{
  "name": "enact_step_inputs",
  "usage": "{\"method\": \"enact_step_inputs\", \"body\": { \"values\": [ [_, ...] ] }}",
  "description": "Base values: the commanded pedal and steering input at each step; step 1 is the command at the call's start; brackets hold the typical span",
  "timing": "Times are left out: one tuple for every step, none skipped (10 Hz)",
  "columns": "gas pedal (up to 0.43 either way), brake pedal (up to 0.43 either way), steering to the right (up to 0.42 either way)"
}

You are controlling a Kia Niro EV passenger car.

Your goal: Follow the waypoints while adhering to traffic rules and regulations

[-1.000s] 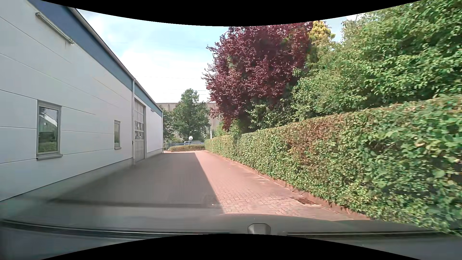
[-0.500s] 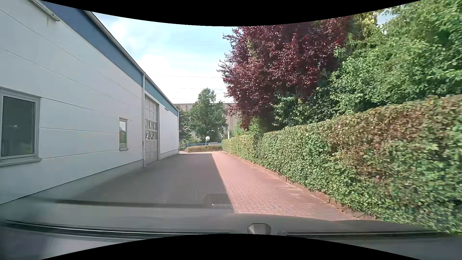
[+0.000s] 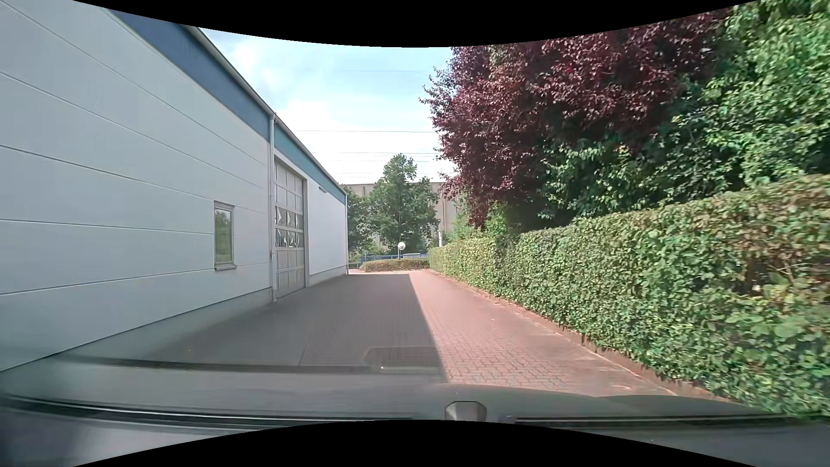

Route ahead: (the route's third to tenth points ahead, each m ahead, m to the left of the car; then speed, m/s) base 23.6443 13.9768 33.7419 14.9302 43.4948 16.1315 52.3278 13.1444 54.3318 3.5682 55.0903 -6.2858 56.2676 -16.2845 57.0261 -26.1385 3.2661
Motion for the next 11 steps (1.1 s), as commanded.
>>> {"method": "enact_step_inputs", "body": {
  "values": [
    [0.059,0.0,-0.161],
    [0.067,0.0,-0.145],
    [0.067,0.0,-0.113],
    [0.067,0.0,-0.082],
    [0.059,0.0,-0.062],
    [0.039,0.0,-0.033],
    [0.028,0.0,-0.021],
    [0.02,0.0,-0.027],
    [0.0,0.0,-0.032],
    [0.0,0.0,-0.034],
    [0.0,0.0,-0.033]
  ]
}}
